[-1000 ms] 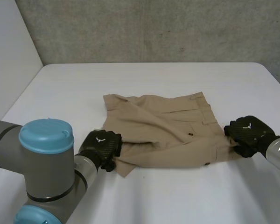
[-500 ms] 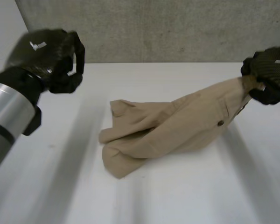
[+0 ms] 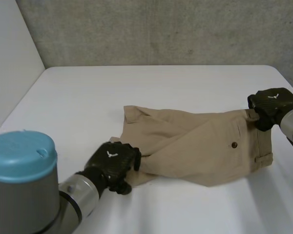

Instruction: Fold the shorts.

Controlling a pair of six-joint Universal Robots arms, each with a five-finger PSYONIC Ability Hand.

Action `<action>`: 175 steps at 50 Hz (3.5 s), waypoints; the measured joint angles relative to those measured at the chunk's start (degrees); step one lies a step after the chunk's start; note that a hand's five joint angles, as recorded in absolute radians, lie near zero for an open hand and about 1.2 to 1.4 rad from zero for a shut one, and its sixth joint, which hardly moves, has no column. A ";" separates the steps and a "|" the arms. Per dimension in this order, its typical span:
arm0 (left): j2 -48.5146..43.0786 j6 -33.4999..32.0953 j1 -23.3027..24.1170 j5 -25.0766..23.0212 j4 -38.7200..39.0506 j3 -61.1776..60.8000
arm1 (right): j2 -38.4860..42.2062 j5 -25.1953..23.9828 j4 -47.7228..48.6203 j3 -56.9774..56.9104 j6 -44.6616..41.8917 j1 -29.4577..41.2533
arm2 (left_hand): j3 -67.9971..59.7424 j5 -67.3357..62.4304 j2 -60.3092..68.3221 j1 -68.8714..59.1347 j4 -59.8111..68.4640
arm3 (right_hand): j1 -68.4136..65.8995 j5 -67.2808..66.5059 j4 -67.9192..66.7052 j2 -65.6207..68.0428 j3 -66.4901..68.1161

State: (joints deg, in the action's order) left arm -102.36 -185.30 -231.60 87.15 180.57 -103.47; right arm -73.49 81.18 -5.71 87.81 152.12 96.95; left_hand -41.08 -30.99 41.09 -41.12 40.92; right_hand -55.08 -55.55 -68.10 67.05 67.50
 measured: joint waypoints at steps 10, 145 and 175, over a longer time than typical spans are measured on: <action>-3.77 -0.09 3.07 0.47 1.50 0.43 | 3.09 2.50 6.18 -2.00 4.34 1.23 | -0.39 -0.26 0.28 -0.27 0.45 | 0.00 0.00 0.00 0.00 0.00; 20.45 8.55 -16.12 -6.93 -17.81 31.16 | -19.36 -11.14 -16.83 -19.50 4.12 0.00 | -27.11 -24.17 27.51 -23.00 27.54 | 0.81 -0.27 -0.04 0.12 0.09; -31.56 0.84 -17.81 1.55 11.61 53.33 | 22.38 9.03 23.96 -23.57 0.06 13.86 | 27.81 27.35 -28.12 29.68 -28.11 | 30.60 51.58 54.85 -54.32 -55.11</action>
State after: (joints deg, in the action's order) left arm -133.92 -184.46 -249.41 88.70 192.17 -50.14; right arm -51.10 90.20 18.25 64.24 152.18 110.81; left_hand -13.27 -3.64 12.96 -11.44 12.81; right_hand -24.48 -3.97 -13.26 12.73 12.39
